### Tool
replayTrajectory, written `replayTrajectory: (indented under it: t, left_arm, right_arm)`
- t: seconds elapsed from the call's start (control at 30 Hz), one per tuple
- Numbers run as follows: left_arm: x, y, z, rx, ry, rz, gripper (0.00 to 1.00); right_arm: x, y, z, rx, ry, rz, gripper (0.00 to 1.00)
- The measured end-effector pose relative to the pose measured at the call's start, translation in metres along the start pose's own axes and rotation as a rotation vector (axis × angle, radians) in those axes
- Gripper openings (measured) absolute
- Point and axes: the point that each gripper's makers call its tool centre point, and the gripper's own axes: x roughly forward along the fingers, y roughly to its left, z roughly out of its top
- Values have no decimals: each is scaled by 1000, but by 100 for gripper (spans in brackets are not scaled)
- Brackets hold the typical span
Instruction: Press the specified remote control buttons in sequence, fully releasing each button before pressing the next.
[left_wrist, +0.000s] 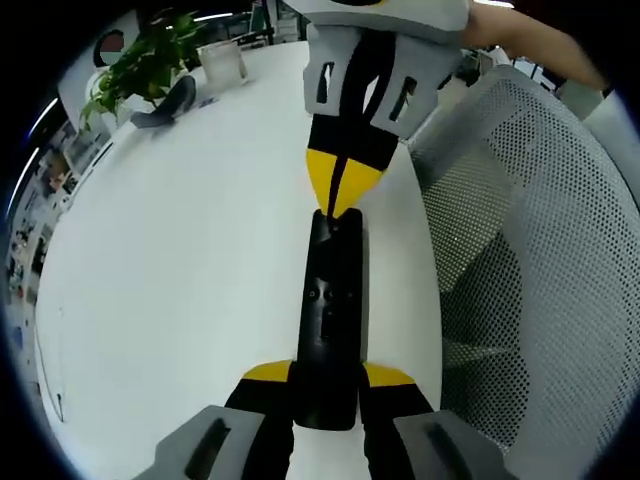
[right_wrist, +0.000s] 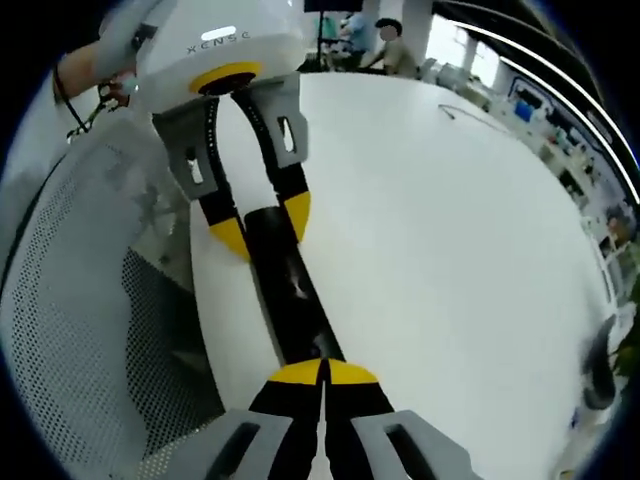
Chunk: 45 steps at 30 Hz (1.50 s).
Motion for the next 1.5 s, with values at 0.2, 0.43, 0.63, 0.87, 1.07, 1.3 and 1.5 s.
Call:
replayTrajectory:
  t: [0.2,0.43,0.63,0.87,1.07,1.3,1.5]
  left_arm:
    - [0,0,0,-3,-12,-3,24]
    - [0,0,-1,-9,-2,2,24]
    - [0,-1,-1,-9,-5,1,24]
    - [0,-2,-1,-2,-2,-2,24]
    - [0,-2,-1,-1,-1,-1,24]
    - [0,-2,-2,1,-11,-6,24]
    - [0,-2,-1,-3,-22,-4,24]
  right_arm:
    - [6,-2,8,-46,0,7,0]
    - [1,4,3,-39,25,15,0]
    - [-4,18,-6,-26,33,40,0]
    - [-4,13,-6,22,20,18,0]
    - [-4,10,-7,13,32,14,0]
    - [-1,11,-6,-69,96,-15,0]
    - [-2,8,-7,-17,70,-20,0]
